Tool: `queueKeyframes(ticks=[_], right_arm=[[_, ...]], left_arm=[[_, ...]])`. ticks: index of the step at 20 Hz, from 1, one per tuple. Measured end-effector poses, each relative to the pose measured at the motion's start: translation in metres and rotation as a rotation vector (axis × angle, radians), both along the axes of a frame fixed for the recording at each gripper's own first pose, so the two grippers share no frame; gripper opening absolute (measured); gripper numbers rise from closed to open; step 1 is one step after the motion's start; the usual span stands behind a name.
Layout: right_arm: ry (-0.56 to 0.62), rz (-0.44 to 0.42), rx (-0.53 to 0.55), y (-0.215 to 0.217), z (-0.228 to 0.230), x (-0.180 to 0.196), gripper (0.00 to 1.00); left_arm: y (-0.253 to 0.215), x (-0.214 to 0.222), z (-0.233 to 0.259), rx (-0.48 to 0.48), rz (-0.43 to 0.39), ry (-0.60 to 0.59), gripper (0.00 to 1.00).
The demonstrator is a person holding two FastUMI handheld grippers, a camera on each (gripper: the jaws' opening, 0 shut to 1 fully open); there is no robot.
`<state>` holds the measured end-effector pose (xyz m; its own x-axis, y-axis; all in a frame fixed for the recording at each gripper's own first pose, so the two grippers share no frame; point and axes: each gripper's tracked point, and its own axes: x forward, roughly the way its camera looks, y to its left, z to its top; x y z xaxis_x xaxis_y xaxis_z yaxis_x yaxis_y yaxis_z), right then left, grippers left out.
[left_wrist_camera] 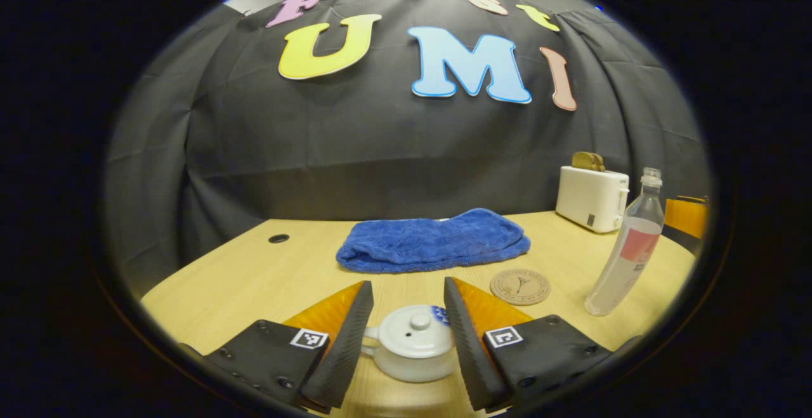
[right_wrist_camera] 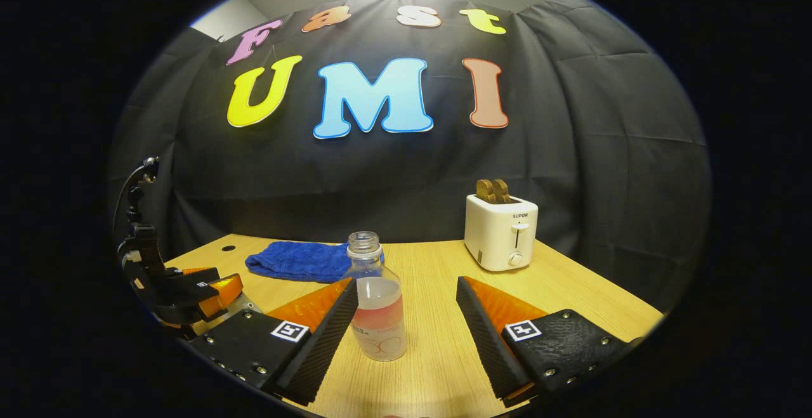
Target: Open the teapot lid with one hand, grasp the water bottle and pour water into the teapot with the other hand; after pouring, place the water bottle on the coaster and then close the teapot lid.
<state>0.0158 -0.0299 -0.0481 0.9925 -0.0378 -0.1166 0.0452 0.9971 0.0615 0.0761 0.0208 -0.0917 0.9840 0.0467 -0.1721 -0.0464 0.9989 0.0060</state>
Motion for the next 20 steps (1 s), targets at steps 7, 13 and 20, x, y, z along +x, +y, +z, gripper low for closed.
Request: queueKeyframes(ticks=[7, 13, 20], right_arm=[[0.010, -0.013, 0.009, -0.006, -0.004, 0.001, 0.97], [0.017, -0.013, 0.003, -0.006, -0.007, 0.000, 0.97], [0.019, -0.002, 0.006, -0.005, -0.011, -0.002, 0.97]], left_arm=[[-0.004, 0.003, -0.006, -0.007, -0.011, 0.003, 0.72], [-0.006, 0.005, -0.001, 0.054, -0.025, 0.002, 0.37], [-0.008, 0.007, 0.001, 0.095, -0.029, 0.007, 0.07]])
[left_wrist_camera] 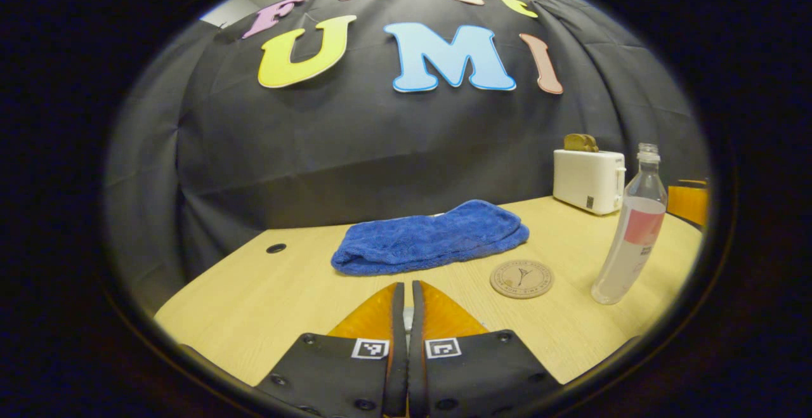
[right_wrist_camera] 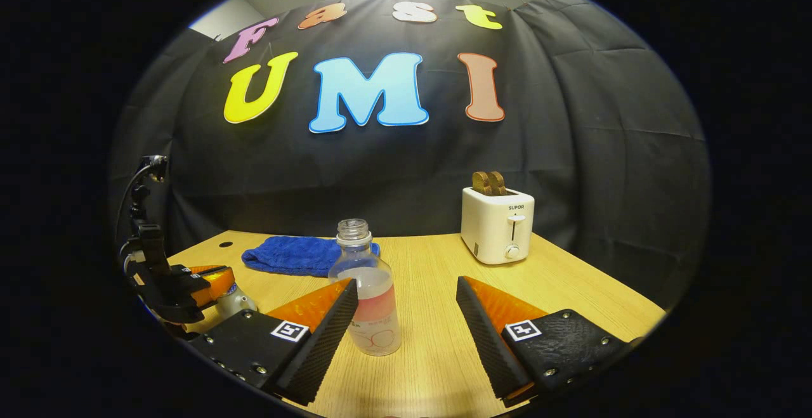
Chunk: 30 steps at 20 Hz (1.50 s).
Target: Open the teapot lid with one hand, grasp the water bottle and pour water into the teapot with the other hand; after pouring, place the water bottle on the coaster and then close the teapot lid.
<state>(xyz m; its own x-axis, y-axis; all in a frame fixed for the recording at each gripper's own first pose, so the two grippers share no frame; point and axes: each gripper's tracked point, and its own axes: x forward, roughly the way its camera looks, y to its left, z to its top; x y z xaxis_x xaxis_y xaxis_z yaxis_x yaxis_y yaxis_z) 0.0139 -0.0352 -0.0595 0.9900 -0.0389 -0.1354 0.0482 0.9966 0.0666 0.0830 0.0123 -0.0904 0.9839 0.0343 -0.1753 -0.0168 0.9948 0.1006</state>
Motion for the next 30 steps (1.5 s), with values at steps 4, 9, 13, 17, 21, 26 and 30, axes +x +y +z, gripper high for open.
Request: queueKeyframes(ticks=[4, 9, 13, 17, 21, 26, 30], right_arm=[[0.003, 0.014, 0.009, 0.002, -0.003, -0.001, 0.97], [-0.006, 0.033, 0.006, 0.005, -0.002, -0.003, 0.97], [-0.005, 0.051, -0.007, 0.010, -0.003, -0.004, 0.97], [0.007, 0.070, -0.011, 0.016, -0.007, -0.001, 0.97], [0.033, 0.105, -0.008, 0.025, -0.013, 0.006, 0.96], [0.058, 0.133, -0.043, 0.035, -0.019, 0.020, 0.97], [0.089, 0.144, -0.076, 0.038, -0.029, 0.034, 0.97]], left_arm=[[0.000, -0.001, 0.003, -0.029, -0.017, -0.011, 0.07], [-0.002, -0.004, 0.019, -0.033, -0.034, -0.056, 0.07], [-0.004, -0.010, 0.034, -0.031, -0.041, -0.086, 0.07], [-0.001, -0.019, 0.046, -0.036, -0.046, -0.102, 0.07], [0.014, -0.030, 0.049, -0.056, -0.031, -0.098, 0.07], [0.051, -0.049, 0.052, -0.079, 0.034, -0.101, 0.07], [0.085, -0.063, 0.048, -0.085, 0.089, -0.092, 0.07]])
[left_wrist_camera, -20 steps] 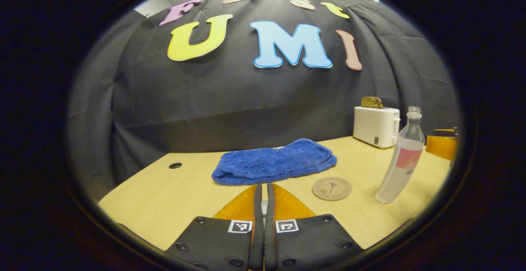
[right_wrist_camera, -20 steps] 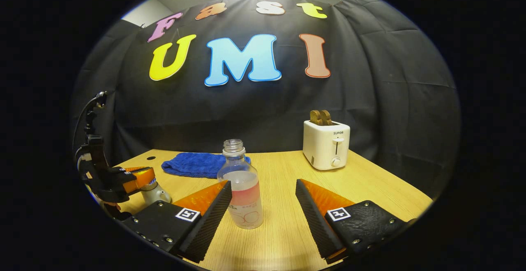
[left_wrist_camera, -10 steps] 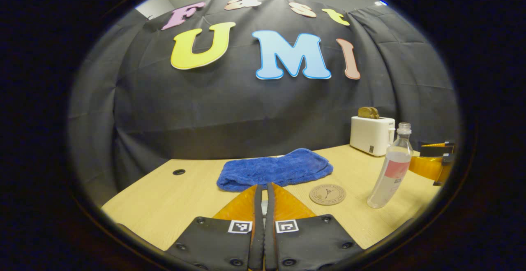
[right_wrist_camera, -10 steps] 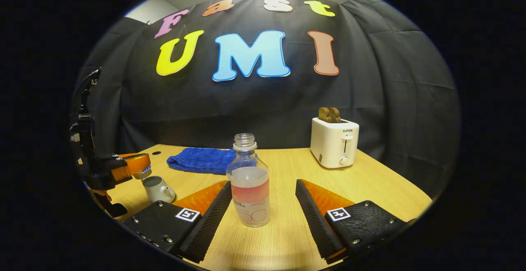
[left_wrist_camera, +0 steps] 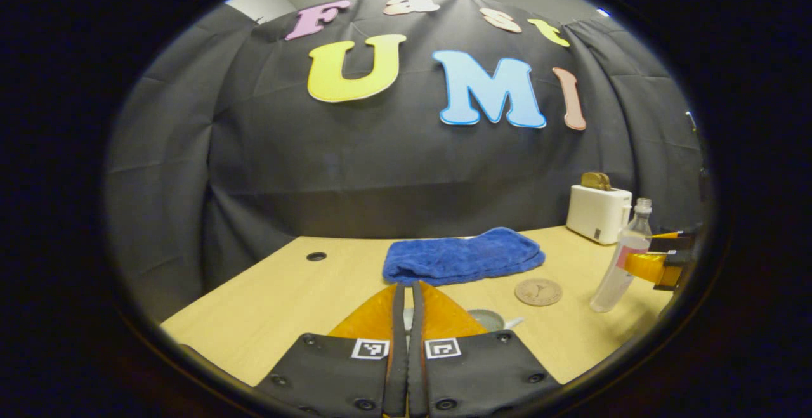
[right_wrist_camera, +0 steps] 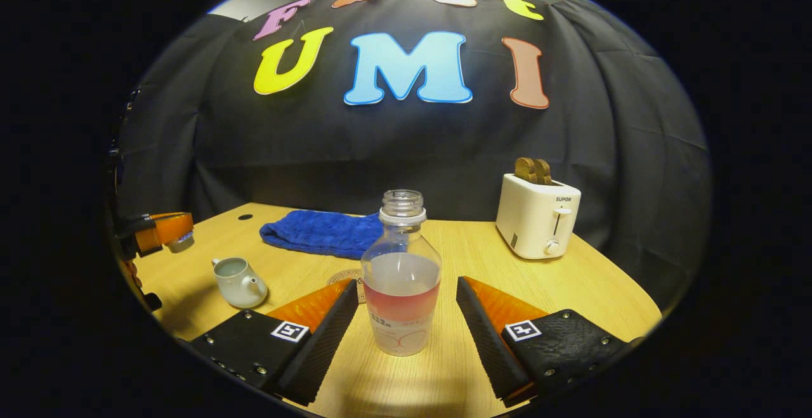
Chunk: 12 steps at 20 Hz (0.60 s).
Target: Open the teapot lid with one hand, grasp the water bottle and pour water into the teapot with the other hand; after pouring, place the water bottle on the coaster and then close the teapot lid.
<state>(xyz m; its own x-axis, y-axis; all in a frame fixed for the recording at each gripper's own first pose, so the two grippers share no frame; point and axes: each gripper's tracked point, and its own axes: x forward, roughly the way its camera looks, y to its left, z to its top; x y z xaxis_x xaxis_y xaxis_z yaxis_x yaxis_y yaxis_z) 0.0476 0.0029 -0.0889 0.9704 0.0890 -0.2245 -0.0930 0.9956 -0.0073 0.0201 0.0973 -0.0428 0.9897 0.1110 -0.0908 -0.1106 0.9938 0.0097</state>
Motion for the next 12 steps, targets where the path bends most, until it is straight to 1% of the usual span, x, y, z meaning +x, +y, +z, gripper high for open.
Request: queueKeyframes(ticks=[1, 5, 6, 7, 8, 9, 10, 11, 12], right_arm=[[0.008, 0.002, -0.001, 0.001, -0.004, 0.003, 0.97], [0.045, 0.014, 0.002, 0.008, -0.020, 0.013, 0.97], [0.051, 0.005, -0.005, 0.008, -0.024, 0.016, 0.96], [0.056, 0.011, -0.010, 0.010, -0.026, 0.019, 0.94], [0.063, 0.004, -0.018, 0.009, -0.029, 0.020, 0.87], [0.068, 0.005, -0.021, 0.009, -0.033, 0.025, 0.82], [0.066, 0.006, -0.021, 0.010, -0.031, 0.024, 0.79], [0.066, 0.008, -0.022, 0.012, -0.031, 0.023, 0.79], [0.064, 0.011, -0.026, 0.012, -0.031, 0.024, 0.77]], left_arm=[[0.007, -0.003, -0.002, -0.003, 0.011, 0.004, 0.06], [0.031, -0.015, -0.009, -0.015, 0.054, 0.015, 0.07], [0.034, -0.016, -0.011, -0.019, 0.061, 0.019, 0.07], [0.038, -0.019, -0.013, -0.024, 0.064, 0.021, 0.07], [0.041, -0.021, -0.014, -0.026, 0.068, 0.023, 0.07], [0.044, -0.022, -0.016, -0.024, 0.072, 0.026, 0.07], [0.048, -0.023, -0.017, -0.022, 0.077, 0.029, 0.07], [0.050, -0.025, -0.019, -0.024, 0.080, 0.031, 0.07], [0.052, -0.025, -0.019, -0.030, 0.080, 0.032, 0.07]])
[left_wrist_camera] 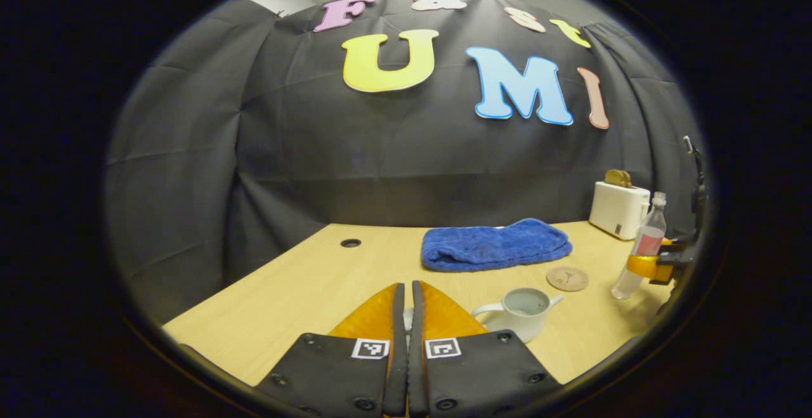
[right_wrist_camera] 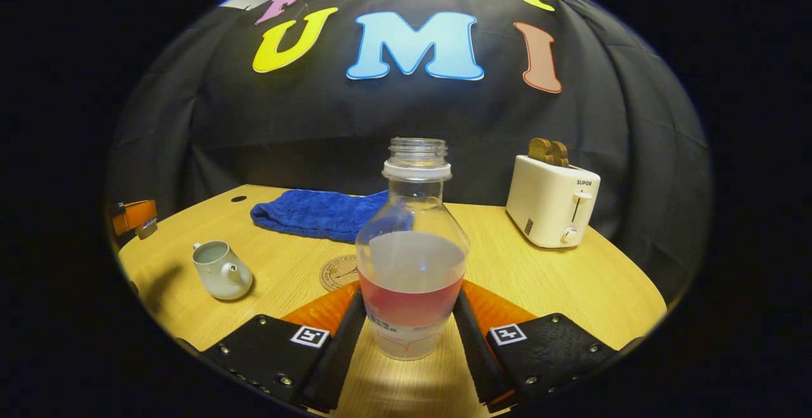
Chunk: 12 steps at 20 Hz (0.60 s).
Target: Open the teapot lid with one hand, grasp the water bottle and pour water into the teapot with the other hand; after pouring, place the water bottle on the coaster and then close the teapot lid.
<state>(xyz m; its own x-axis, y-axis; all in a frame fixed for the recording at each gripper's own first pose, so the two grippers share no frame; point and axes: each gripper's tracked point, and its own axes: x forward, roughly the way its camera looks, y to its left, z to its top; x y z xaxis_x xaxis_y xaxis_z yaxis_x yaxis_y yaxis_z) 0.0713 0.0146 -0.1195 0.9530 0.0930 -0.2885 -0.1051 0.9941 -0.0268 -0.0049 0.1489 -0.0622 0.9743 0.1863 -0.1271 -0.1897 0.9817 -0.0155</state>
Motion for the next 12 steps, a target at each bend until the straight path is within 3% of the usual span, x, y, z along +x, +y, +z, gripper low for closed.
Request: queueKeyframes(ticks=[5, 12], right_arm=[[-0.025, -0.010, -0.082, -0.003, 0.005, 0.000, 0.75], [-0.179, 0.002, -0.366, 0.009, 0.058, 0.014, 0.75]], left_arm=[[0.004, -0.002, -0.004, -0.016, -0.006, 0.003, 0.07], [0.007, -0.006, -0.006, -0.018, -0.009, 0.001, 0.07]])
